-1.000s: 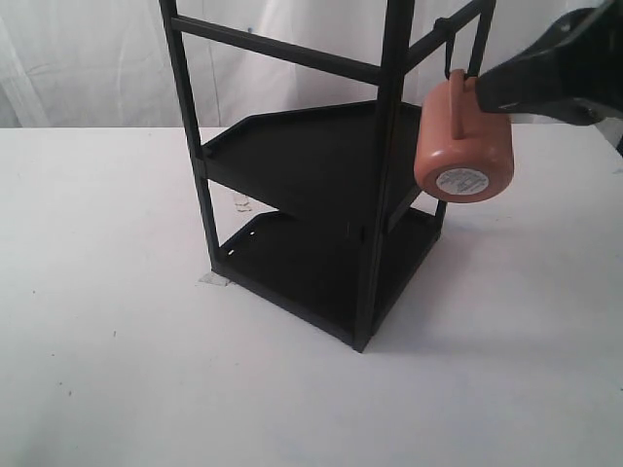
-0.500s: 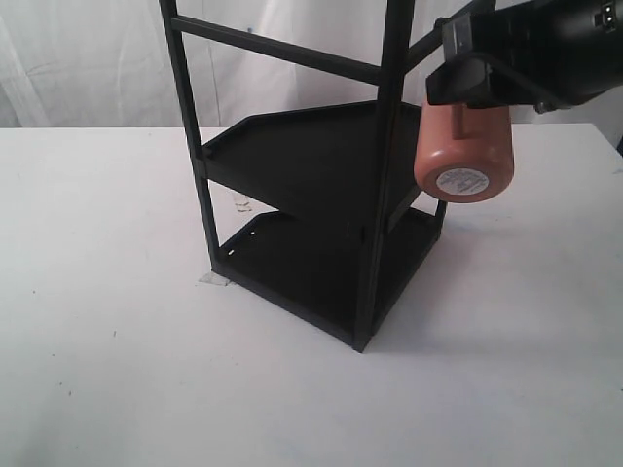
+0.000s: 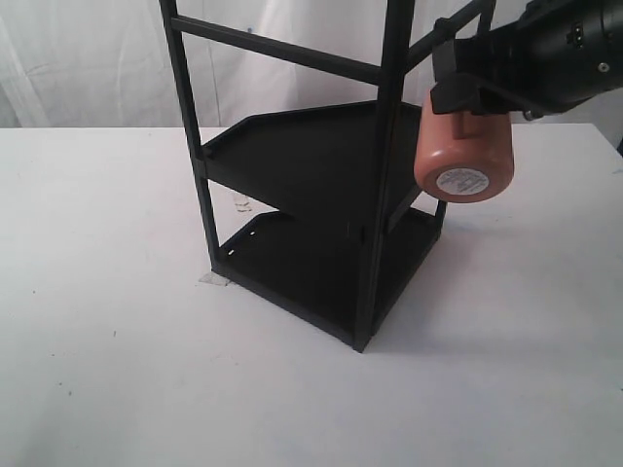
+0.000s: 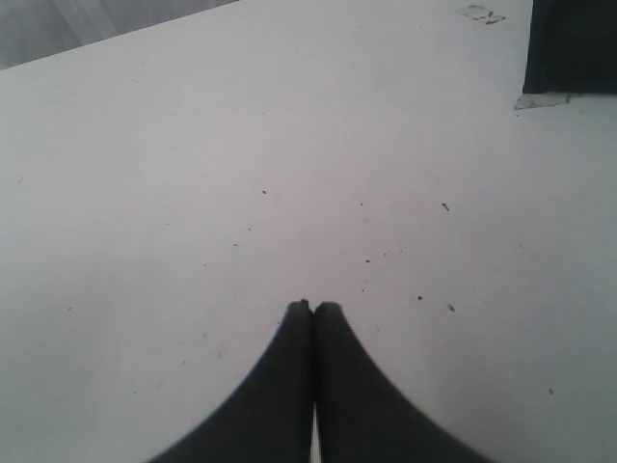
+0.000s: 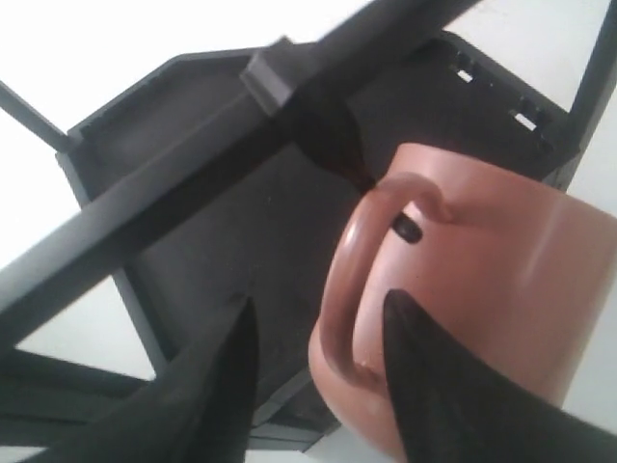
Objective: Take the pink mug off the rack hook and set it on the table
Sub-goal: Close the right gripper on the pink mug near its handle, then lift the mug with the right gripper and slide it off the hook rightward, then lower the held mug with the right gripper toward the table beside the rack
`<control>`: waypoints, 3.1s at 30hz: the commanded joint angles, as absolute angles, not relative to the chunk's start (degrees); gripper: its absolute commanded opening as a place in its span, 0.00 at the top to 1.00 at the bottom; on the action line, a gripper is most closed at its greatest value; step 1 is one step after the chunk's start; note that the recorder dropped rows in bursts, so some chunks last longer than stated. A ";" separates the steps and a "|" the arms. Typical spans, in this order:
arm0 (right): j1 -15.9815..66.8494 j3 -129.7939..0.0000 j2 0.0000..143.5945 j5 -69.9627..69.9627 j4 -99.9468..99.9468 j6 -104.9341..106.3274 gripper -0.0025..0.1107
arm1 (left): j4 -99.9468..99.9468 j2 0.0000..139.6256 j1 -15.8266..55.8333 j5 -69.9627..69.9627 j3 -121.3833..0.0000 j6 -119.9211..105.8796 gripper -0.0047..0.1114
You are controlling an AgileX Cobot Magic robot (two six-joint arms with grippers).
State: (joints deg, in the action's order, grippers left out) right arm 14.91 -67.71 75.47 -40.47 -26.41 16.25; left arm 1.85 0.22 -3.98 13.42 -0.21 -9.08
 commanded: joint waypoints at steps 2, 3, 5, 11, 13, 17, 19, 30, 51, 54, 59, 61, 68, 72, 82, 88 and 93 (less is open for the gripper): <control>14.79 -67.90 75.50 -37.57 -26.31 16.32 0.66 | 2.25 0.00 -3.66 13.36 0.00 -8.99 0.96; 14.79 -67.90 75.50 -37.90 -26.31 16.32 0.68 | 2.25 0.00 -3.66 13.36 0.00 -8.99 0.96; 14.79 -67.90 75.60 -38.77 -26.20 16.32 0.70 | 2.25 0.00 -3.66 13.36 0.00 -8.99 0.96; 14.79 -67.90 75.74 -38.22 -26.20 16.32 0.71 | 2.25 0.00 -3.66 13.36 0.00 -8.99 0.96; 14.79 -67.90 76.29 -38.10 -26.78 16.32 0.71 | 2.25 0.00 -3.66 13.36 0.00 -8.99 0.96; 14.79 -67.90 76.94 -38.30 -27.55 16.32 0.71 | 2.25 0.00 -3.66 13.36 0.00 -8.99 0.96; 14.79 -67.90 76.94 -38.04 -27.54 16.32 0.73 | 2.25 0.00 -3.66 13.36 0.00 -8.99 0.96; 14.79 -67.90 76.94 -38.44 -27.42 16.32 0.98 | 2.25 0.00 -3.66 13.36 0.00 -8.99 0.96; 14.79 -67.90 72.99 -39.40 -27.08 16.32 0.98 | 2.25 0.00 -3.66 13.36 0.00 -8.99 0.96; 14.79 -67.90 72.43 -40.16 -26.95 16.32 0.98 | 2.25 0.00 -3.66 13.36 0.00 -8.99 0.96; 14.79 -67.90 70.76 -41.13 -25.85 16.32 0.98 | 2.25 0.00 -3.66 13.36 0.00 -8.99 0.96; 14.79 -67.90 69.75 -41.13 -23.87 15.83 0.98 | 2.25 0.00 -3.66 13.36 0.00 -8.99 0.96; 14.79 -67.90 67.79 -43.90 -18.46 14.37 0.98 | 2.25 0.00 -3.66 13.36 0.00 -8.99 0.96; 14.79 -67.90 67.42 -44.27 -18.11 14.37 0.98 | 2.25 0.00 -3.66 13.36 0.00 -8.99 0.96; 14.79 -67.24 57.96 -27.89 -17.03 22.35 0.98 | 2.25 0.00 -3.66 13.36 0.00 -8.99 0.96; 14.79 -53.91 49.70 -14.54 -17.03 28.38 0.98 | 2.25 0.00 -3.66 13.36 0.00 -8.99 0.96; 14.79 -41.07 48.99 -4.73 -21.56 27.85 0.98 | 2.25 0.00 -3.66 13.36 0.00 -8.99 0.96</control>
State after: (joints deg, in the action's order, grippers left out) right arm 14.91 -45.72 49.37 -10.54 -18.88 27.38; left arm 1.85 0.22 -3.98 13.42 -0.21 -9.08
